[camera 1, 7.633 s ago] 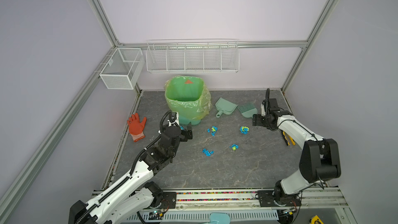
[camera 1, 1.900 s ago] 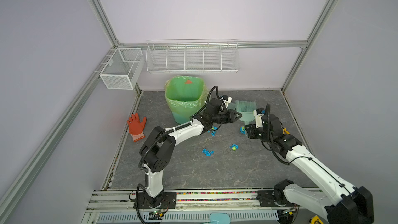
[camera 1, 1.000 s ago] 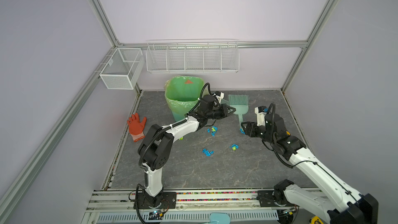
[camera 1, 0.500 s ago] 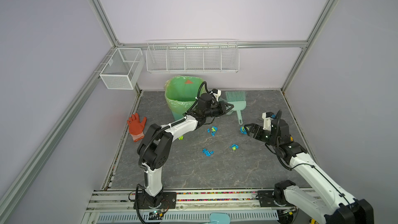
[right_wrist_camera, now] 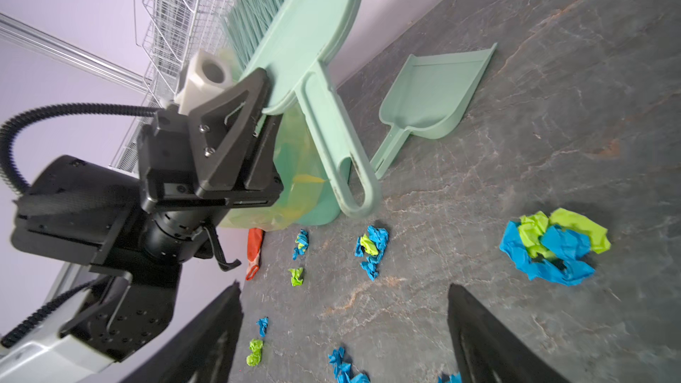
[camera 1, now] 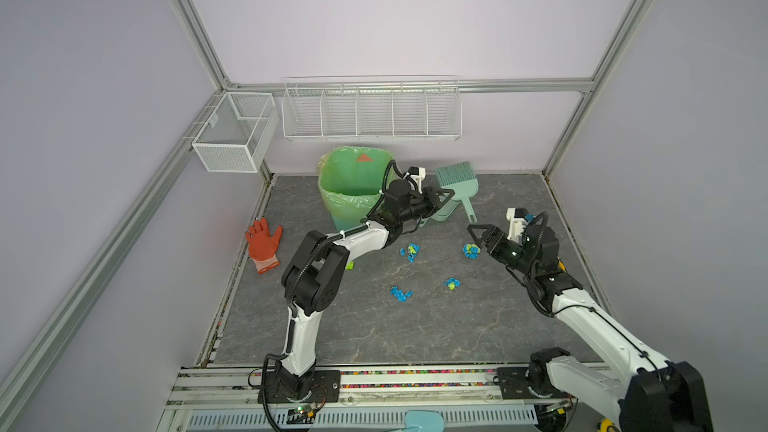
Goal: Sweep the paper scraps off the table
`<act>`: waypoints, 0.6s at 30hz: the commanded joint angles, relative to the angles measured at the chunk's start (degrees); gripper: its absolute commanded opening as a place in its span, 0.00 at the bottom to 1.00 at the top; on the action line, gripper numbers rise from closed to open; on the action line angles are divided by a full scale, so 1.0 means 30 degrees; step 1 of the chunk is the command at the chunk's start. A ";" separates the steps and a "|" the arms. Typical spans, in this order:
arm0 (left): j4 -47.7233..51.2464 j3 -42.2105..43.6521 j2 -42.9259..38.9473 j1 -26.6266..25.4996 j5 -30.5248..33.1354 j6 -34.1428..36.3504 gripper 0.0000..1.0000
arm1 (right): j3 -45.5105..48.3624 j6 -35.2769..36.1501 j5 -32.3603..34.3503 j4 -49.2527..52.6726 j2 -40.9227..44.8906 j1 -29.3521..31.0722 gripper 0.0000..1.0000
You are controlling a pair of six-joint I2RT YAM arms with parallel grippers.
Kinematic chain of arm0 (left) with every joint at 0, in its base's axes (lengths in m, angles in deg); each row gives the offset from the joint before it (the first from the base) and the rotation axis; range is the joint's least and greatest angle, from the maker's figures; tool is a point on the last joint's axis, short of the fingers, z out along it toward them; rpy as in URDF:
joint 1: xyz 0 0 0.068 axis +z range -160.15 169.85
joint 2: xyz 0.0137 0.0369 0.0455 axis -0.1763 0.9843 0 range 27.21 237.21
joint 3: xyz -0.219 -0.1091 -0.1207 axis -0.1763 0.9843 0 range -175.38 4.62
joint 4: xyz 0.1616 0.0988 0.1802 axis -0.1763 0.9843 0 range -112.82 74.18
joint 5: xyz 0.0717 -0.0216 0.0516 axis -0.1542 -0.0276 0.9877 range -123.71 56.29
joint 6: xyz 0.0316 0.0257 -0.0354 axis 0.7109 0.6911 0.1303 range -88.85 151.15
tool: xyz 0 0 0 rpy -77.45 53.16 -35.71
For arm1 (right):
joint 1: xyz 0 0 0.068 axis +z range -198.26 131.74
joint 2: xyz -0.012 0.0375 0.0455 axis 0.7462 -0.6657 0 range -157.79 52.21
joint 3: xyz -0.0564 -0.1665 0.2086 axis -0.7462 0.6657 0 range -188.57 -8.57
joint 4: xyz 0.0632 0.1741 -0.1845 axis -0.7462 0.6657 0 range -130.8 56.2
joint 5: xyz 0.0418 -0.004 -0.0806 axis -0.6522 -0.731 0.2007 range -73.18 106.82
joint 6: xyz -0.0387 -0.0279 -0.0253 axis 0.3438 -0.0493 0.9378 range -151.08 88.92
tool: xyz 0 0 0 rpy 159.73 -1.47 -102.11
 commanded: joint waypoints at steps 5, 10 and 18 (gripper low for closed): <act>-0.3170 -0.0266 0.0016 0.0067 0.0122 -0.1849 0.00 | 0.0102 -0.2911 -0.1350 -0.5704 -0.2367 -0.1003 0.94; -0.4034 -0.0038 0.0251 0.0096 -0.0031 -0.2247 0.00 | -0.0282 -0.3981 -0.2140 -0.9063 -0.4363 -0.1109 0.91; -0.4786 0.0307 0.0501 0.0270 -0.0250 -0.2119 0.00 | -0.0402 -0.5209 -0.2308 -1.2908 -0.5824 -0.1101 0.69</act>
